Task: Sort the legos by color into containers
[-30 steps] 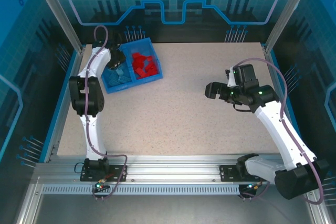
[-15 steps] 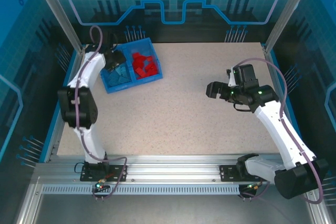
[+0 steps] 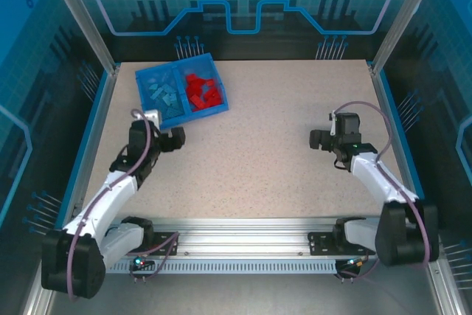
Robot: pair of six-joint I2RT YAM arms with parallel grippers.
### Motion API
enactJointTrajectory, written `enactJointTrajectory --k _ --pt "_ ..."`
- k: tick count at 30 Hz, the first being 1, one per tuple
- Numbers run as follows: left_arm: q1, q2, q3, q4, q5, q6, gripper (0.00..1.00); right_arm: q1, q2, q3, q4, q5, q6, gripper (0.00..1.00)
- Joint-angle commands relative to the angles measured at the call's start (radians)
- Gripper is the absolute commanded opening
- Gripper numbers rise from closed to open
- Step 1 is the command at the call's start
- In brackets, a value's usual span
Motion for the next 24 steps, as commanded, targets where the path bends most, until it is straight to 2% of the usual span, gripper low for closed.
enactJointTrajectory --k 1,5,7,9,10,12,13,14,16,18,22,24 --pt "0.005 -0.002 -0.056 0.215 -0.015 0.159 0.99 -0.021 0.097 -0.054 0.326 -0.035 -0.08 1.0" --pt "0.019 0.086 -0.061 0.247 0.016 0.198 0.99 -0.024 0.241 -0.047 0.58 -0.03 -0.07 1.0" --pt "0.038 0.116 -0.069 0.294 0.045 0.186 0.99 -0.017 0.3 0.003 0.548 -0.053 -0.092 1.0" --pt "0.059 0.142 -0.079 0.344 0.077 0.166 0.99 0.032 0.293 -0.029 0.616 -0.07 -0.167 1.0" --pt "0.067 0.155 -0.084 0.373 0.089 0.156 0.99 0.045 0.264 -0.099 0.707 -0.09 -0.185 1.0" --pt "0.075 0.189 -0.092 0.429 0.125 0.156 0.99 -0.007 0.259 -0.225 0.93 -0.178 -0.153 1.0" --pt "0.079 0.212 -0.091 0.447 0.147 0.174 0.99 -0.013 0.286 -0.281 1.073 -0.159 -0.14 1.0" --pt "0.081 0.244 -0.09 0.472 0.155 0.188 0.99 -0.003 0.254 -0.251 0.953 -0.105 -0.129 1.0" --pt "0.091 0.307 -0.095 0.554 0.162 0.186 0.99 0.043 0.272 -0.249 0.984 -0.026 -0.16 1.0" --pt "0.1 0.377 -0.087 0.651 0.171 0.179 0.99 0.039 0.269 -0.247 0.975 -0.037 -0.157 1.0" --pt "0.109 0.492 -0.038 0.68 0.198 0.204 0.99 0.03 0.265 -0.232 0.938 -0.092 -0.166 1.0" --pt "0.137 0.491 -0.057 0.703 0.216 0.176 0.99 0.029 0.266 -0.232 0.937 -0.093 -0.165 1.0"
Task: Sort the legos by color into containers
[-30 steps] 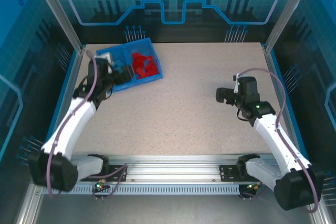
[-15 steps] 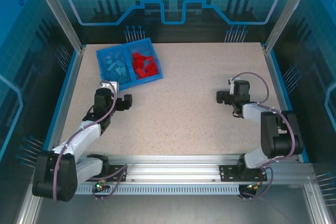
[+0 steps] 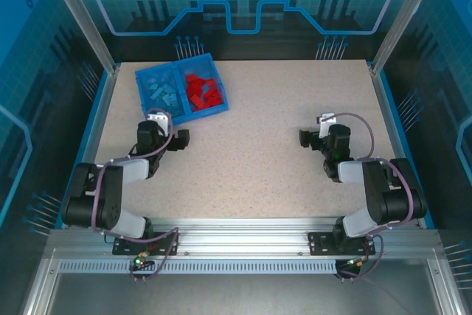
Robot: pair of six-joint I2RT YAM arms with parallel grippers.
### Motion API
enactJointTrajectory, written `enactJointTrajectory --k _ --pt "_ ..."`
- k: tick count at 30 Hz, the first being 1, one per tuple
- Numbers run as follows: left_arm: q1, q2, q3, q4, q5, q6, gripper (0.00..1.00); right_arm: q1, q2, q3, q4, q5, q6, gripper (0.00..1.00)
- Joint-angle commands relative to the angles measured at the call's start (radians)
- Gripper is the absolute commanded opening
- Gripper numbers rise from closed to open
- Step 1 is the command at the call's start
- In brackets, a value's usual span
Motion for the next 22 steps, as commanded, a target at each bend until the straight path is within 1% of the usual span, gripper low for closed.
enactJointTrajectory --k 1,2,3,4,5,9,12,16,22 --pt "0.036 0.011 -0.027 0.17 0.054 -0.006 0.99 -0.002 -0.006 0.017 0.042 -0.015 -0.017 1.0" --pt "0.038 0.046 -0.067 0.311 0.051 -0.007 0.99 -0.001 -0.007 0.016 0.042 -0.016 -0.016 1.0" --pt "0.042 0.055 -0.085 0.355 0.075 -0.005 0.99 -0.001 -0.007 0.016 0.042 -0.016 -0.017 1.0" --pt "0.044 0.032 -0.055 0.245 0.077 -0.003 0.99 -0.001 -0.006 0.017 0.042 -0.015 -0.016 1.0" --pt "0.044 0.042 -0.063 0.285 0.076 -0.006 0.99 -0.001 -0.006 0.017 0.042 -0.016 -0.016 1.0" --pt "0.035 0.037 -0.057 0.266 0.028 -0.01 0.99 -0.001 -0.006 0.016 0.042 -0.018 -0.016 1.0" --pt "0.034 0.037 -0.055 0.263 0.023 -0.01 0.99 -0.001 -0.006 0.017 0.038 -0.018 -0.016 1.0" --pt "0.034 0.038 -0.056 0.264 0.023 -0.01 0.99 -0.017 0.0 0.03 0.022 -0.082 -0.024 1.0" --pt "0.034 0.038 -0.056 0.263 0.024 -0.01 0.99 -0.011 -0.003 0.017 0.039 -0.071 -0.027 1.0"
